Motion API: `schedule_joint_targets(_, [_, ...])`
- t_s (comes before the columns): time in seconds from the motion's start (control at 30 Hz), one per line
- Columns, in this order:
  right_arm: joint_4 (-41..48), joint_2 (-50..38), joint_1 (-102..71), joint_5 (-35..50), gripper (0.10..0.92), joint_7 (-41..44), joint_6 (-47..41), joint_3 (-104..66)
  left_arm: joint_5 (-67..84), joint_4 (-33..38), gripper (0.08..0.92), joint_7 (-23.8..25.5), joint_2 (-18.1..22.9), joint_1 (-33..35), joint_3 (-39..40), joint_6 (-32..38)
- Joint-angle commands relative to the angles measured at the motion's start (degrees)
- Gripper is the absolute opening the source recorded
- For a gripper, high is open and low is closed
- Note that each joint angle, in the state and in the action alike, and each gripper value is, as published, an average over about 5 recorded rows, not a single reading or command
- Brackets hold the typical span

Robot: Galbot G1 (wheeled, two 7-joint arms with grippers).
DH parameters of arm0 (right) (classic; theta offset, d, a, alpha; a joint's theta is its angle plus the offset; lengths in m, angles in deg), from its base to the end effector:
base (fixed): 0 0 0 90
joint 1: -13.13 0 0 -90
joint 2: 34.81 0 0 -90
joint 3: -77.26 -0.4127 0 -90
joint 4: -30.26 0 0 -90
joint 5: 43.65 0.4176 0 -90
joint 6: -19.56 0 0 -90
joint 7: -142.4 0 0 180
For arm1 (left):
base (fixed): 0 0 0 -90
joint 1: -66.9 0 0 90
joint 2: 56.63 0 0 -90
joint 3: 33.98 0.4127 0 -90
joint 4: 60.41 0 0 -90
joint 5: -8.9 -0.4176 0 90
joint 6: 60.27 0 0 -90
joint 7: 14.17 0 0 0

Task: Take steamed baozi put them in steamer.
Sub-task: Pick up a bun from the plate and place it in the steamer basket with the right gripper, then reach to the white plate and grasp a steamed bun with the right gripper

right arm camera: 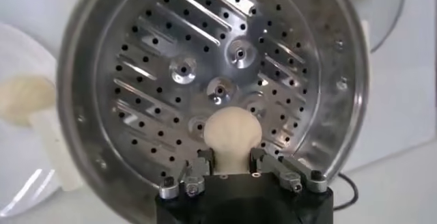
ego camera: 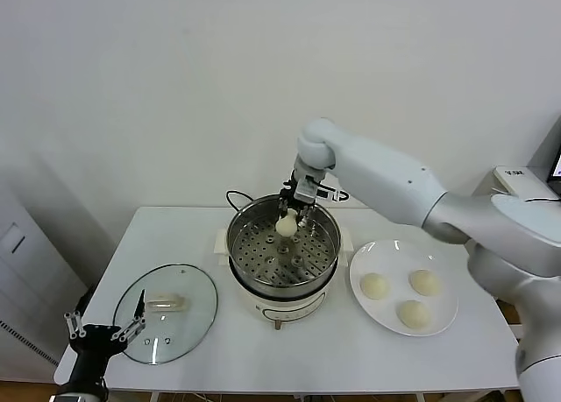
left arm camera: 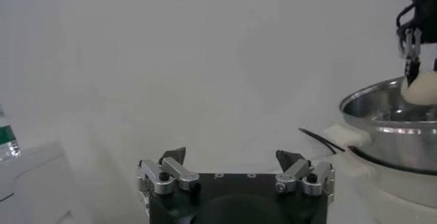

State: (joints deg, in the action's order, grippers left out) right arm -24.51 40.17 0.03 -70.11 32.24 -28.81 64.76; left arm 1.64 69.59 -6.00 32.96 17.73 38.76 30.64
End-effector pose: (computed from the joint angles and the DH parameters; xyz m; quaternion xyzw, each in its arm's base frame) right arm 0.7156 0.1523 -0.0907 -0.6429 0.1265 -0.7551 0.0219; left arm 0.1373 0.0959 -0.3084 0.0399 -0.9858 -0.1624 0.0175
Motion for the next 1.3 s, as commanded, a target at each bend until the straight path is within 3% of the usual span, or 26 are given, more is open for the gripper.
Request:
schedule_joint_targets(0.03, [5.0, 3.56, -4.46, -9.97, 0.436, -0.57, 5.37, -5.74, 0.35, -0.07, 0.823, 0.08, 0.06, 0.47, -0.32, 0.21])
schedule_joint_targets(0.37, [5.18, 4.19, -6.09, -13.14, 0.716, -3.5, 5.51, -8.76, 0.17, 0.44, 0.823, 0.13, 0.42, 1.29, -0.56, 0.54])
schedule_joint_targets(0.5, [3.86, 2.99, -3.95, -6.98, 0.803, -1.8, 4.07, -8.63, 0.1, 0.63, 0.823, 0.14, 0.48, 1.71, -0.63, 0.66])
schedule_joint_targets(0.63, [1.86, -0.62, 2.32, 8.28, 0.821, 0.72, -3.19, -5.75, 0.05, 0.54, 0.823, 0.2, 0.8, 1.99, -0.64, 1.19])
schedule_joint_targets(0.83, [-2.14, -13.22, 17.88, 41.64, 0.823, 0.3, -29.81, 12.72, 0.25, 0.28, 0.823, 0.45, 1.11, 1.95, -0.59, 2.25])
schedule_joint_targets(0.9, [-1.51, -17.05, 21.53, 49.08, 0.823, 0.31, -37.36, 17.97, 0.43, 0.34, 0.823, 0.39, 0.92, 1.61, -0.7, 2.28])
schedule_joint_targets(1.1, [1.7, -25.71, 21.61, 50.68, 0.823, 3.29, -46.33, 22.99, 0.57, 0.73, 0.823, 0.27, 0.58, 0.74, -0.24, 2.13])
schedule_joint_targets(1.3, [-5.19, -36.1, 11.37, 42.94, 0.823, 1.52, -46.16, 20.27, 0.0, 0.96, 0.823, 0.24, 0.84, 0.22, 0.76, 1.89])
